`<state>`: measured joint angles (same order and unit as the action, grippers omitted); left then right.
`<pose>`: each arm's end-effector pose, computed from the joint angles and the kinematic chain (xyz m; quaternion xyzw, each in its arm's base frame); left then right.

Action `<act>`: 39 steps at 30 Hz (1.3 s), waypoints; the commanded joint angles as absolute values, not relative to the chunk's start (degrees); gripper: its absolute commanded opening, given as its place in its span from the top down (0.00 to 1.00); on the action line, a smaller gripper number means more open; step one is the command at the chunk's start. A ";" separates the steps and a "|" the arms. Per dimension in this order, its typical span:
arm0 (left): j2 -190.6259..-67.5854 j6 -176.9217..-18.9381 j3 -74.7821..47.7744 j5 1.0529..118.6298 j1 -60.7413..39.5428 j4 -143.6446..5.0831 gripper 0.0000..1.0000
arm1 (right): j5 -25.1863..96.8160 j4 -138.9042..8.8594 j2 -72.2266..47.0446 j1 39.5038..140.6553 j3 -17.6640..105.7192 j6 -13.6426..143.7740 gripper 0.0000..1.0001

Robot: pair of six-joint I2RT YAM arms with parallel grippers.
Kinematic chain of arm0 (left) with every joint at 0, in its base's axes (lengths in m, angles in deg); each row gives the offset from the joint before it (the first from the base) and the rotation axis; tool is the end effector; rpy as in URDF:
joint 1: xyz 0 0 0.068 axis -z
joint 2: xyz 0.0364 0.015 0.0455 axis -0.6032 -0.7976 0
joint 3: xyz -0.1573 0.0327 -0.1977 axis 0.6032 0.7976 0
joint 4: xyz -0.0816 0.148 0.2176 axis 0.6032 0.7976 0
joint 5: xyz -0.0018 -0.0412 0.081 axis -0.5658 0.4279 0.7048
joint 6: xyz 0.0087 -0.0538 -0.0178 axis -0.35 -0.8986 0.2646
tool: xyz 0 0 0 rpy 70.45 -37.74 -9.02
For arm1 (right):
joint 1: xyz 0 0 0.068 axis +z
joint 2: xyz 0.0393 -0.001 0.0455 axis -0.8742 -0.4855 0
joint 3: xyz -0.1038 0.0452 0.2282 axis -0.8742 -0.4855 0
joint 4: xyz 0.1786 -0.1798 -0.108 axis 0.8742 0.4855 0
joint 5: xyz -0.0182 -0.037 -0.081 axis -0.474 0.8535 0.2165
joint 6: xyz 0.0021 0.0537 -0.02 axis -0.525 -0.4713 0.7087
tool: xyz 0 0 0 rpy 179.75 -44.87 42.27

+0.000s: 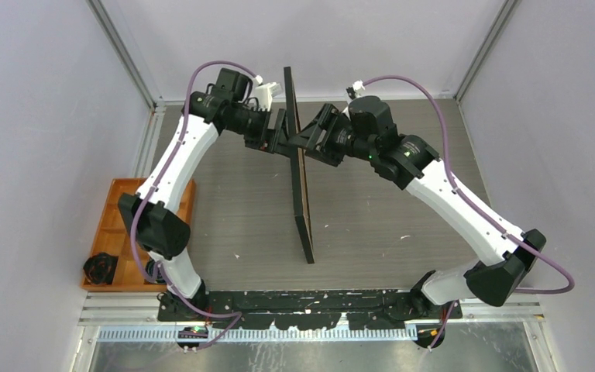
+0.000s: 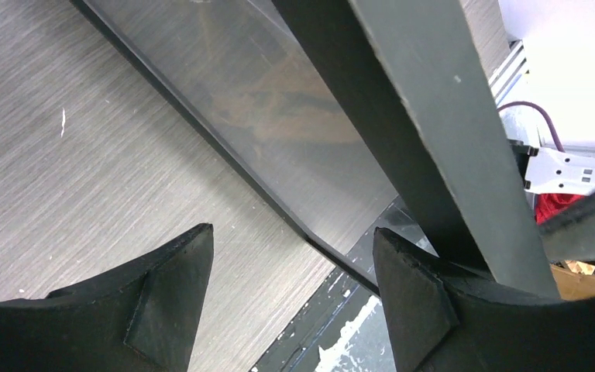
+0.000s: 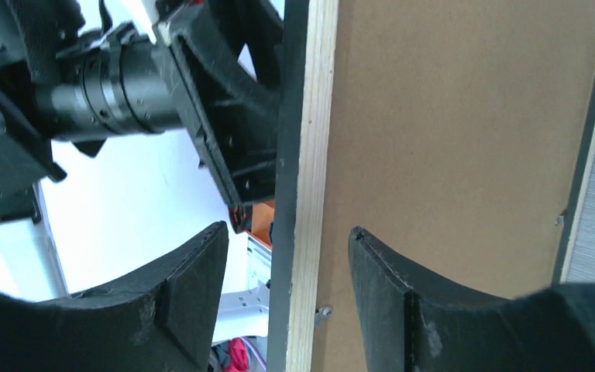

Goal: Put the photo into the frame
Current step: Turn over the photo frame at the center of the board.

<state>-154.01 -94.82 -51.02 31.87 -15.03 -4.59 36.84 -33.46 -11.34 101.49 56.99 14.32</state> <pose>0.3380 -0.1629 0.3709 0.2042 0.8839 -0.3636 0.2116 0.2472 0.2176 0.4084 0.0922 0.8299 0.4456 0.3229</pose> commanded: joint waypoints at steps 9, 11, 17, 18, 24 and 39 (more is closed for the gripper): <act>-161.62 -94.85 -62.80 33.56 -11.89 -2.21 0.25 | 32.32 -11.50 -12.44 101.58 70.42 26.84 0.33; -162.26 -94.51 -63.78 34.15 -11.36 -1.92 0.25 | 33.46 -7.81 -13.58 101.62 72.65 28.85 0.33; -163.99 -93.54 -65.87 34.02 -10.91 -0.26 0.25 | 38.63 1.05 -17.21 101.66 77.25 33.53 0.35; -163.87 -93.18 -65.57 34.01 -10.91 -0.13 0.25 | 39.60 1.70 -17.45 101.69 77.39 34.06 0.37; -161.21 -90.04 -58.38 35.32 -11.85 -0.89 0.26 | 45.81 3.81 -16.13 101.70 76.59 35.26 0.45; -161.74 -79.19 -33.93 42.52 -21.63 -7.74 0.27 | 51.95 3.27 -7.55 100.64 61.52 38.61 0.67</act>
<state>-163.08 -82.93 -36.03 39.59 -20.85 -3.96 51.68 5.62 -10.93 101.09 66.50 36.90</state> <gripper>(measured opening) 0.734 0.341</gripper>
